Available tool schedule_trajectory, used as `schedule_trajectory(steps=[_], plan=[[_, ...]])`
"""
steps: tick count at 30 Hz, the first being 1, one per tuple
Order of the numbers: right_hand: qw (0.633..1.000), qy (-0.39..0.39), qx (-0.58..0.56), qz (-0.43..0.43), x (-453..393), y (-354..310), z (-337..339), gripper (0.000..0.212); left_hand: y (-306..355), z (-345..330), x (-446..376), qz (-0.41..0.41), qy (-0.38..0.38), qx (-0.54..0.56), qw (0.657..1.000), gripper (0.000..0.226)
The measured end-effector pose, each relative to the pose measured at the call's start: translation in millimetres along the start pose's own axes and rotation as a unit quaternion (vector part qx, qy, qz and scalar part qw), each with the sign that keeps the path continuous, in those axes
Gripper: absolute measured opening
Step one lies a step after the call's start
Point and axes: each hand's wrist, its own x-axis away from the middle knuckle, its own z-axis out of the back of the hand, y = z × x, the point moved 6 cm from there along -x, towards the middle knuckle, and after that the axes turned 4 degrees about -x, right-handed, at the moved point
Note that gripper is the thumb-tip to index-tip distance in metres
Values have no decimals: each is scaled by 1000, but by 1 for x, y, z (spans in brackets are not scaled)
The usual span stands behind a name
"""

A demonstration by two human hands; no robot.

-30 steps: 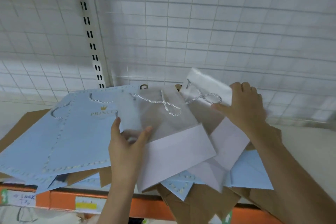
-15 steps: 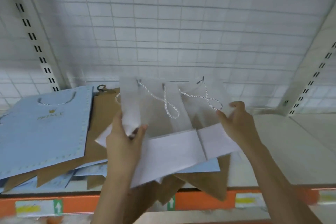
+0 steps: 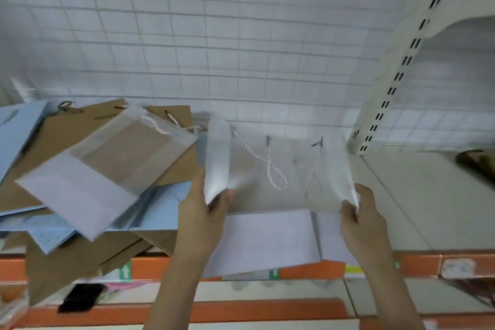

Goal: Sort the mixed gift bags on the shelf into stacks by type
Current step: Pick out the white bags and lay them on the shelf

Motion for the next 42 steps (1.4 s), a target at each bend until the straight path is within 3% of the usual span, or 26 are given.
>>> schedule_trajectory(steps=[4, 10, 16, 21, 31, 38, 42], plan=[[1000, 1, -3, -25, -14, 14, 10, 36, 0, -20, -8, 8, -16, 7, 1000, 49], [1000, 8, 13, 1, -35, 17, 27, 38, -1, -52, -29, -1, -32, 25, 999, 31], [1000, -5, 3, -14, -62, 46, 67, 38, 7, -104, -28, 26, -83, 32, 996, 38], [1000, -4, 7, 5, -100, 82, 99, 37, 39, -154, -23, 19, -74, -10, 997, 47], [995, -3, 99, 24, -177, 182, 220, 36, 123, -297, 32, 60, -77, 15, 995, 59], [979, 11, 199, 35, -222, 215, 256, 29, 146, -324, 51, 89, -35, 41, 995, 69], [973, -18, 229, 22, -231, 227, 255, 31, 147, -334, 56, 104, -15, 52, 993, 70]])
